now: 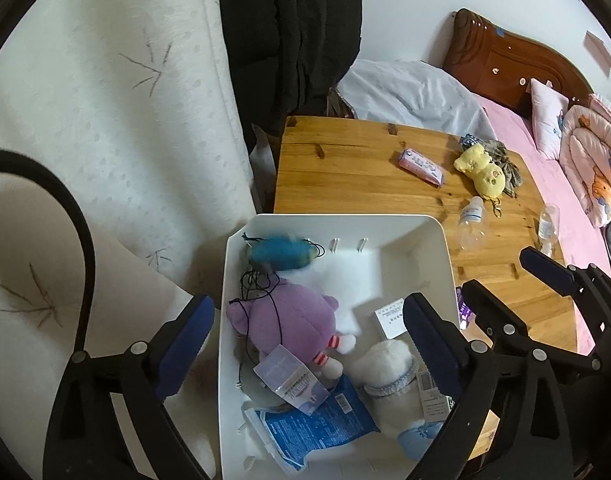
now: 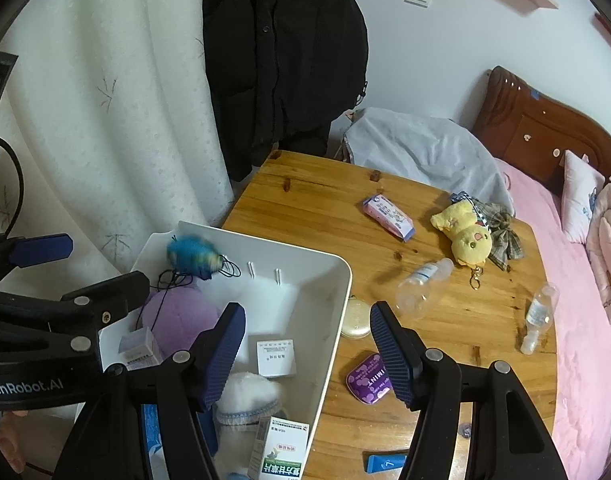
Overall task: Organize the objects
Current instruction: 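Open both tools to drop the box and pouch into the tray, then move both tools back toward the clear plastic bottles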
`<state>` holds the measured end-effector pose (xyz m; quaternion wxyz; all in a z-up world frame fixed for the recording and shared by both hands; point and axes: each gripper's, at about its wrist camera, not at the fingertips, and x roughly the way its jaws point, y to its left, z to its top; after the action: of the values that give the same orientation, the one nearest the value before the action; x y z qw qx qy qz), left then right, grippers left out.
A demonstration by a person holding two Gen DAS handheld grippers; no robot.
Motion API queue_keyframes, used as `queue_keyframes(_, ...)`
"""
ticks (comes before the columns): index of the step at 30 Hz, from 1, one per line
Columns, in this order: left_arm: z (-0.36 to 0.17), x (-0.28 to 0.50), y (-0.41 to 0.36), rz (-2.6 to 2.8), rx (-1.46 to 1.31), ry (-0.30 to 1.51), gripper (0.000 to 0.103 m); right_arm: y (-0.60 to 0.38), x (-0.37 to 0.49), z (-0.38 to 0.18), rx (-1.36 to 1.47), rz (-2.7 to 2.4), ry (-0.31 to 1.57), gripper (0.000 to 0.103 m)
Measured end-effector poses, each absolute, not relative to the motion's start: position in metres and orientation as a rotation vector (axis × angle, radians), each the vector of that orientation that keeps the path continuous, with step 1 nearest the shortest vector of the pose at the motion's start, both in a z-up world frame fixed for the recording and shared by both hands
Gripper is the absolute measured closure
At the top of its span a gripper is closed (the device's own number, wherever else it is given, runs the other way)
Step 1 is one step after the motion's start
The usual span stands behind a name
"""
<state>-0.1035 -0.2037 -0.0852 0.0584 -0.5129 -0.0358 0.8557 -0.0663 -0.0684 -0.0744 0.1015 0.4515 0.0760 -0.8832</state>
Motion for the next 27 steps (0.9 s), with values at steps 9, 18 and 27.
queue_keyframes(9,-0.083,-0.102,-0.201,2.597,-1.551,-0.1,0.006,-0.059,-0.06,-0.074,1.341,-2.611,0.199,0.037)
queue_keyframes(18,-0.08,-0.098,-0.198,2.592,-1.553,-0.089,0.006,-0.056,-0.052,-0.072,1.341,-2.611,0.184,0.037)
queue_keyframes(27,-0.066,-0.096,-0.183,2.587,-1.515,-0.049,0.006,-0.036,-0.045,-0.057,1.321,-2.654,0.143,0.037)
